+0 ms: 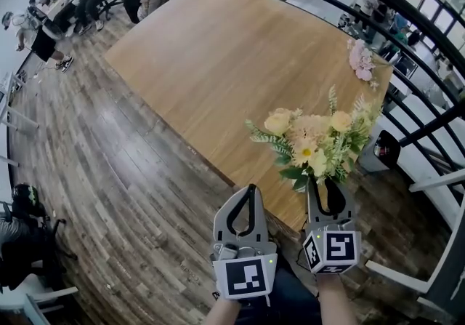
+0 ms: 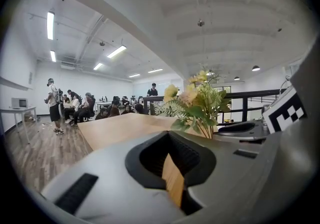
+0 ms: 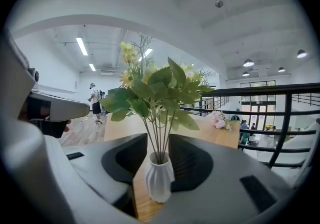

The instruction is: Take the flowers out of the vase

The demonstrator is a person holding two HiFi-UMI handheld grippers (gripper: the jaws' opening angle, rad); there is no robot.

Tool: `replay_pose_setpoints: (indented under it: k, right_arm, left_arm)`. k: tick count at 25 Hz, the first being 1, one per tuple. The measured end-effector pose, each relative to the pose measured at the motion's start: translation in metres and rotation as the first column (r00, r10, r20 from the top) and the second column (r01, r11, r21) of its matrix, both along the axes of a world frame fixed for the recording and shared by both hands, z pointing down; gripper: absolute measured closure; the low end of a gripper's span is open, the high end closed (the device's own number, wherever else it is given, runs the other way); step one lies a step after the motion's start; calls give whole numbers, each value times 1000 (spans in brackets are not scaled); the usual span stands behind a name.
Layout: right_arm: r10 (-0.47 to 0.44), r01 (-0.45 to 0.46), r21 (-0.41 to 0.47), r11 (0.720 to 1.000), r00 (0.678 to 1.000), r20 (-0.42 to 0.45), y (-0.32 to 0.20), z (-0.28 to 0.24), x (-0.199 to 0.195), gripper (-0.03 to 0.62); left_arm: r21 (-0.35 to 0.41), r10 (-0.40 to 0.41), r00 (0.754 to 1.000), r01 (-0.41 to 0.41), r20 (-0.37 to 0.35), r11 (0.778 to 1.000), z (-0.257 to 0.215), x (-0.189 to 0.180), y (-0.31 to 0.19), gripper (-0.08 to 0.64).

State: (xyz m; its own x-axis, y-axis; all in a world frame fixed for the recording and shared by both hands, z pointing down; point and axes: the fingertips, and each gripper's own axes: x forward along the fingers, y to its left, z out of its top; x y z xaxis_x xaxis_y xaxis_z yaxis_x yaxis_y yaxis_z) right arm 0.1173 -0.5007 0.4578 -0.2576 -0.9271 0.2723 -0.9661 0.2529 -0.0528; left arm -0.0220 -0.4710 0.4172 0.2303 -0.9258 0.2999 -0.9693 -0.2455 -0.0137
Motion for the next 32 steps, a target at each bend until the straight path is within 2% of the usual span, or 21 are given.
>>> replay_pose_setpoints:
  k: [15, 26, 32]
  right_arm:
    - [-39, 38, -21, 999, 999, -3, -14, 9, -6, 439]
    - [-111, 110, -29, 994, 993, -32, -16, 12, -8, 439]
    - [-104, 103, -24, 994, 994, -38, -18, 12, -12, 472]
  left_arm:
    - [-27, 12, 1000, -12, 6, 1000, 12, -6, 1, 528]
    - [-39, 21, 1000, -21, -3, 999, 17, -1, 0, 528]
    - [-48, 19, 1000, -19, -5, 999, 20, -10, -6, 528]
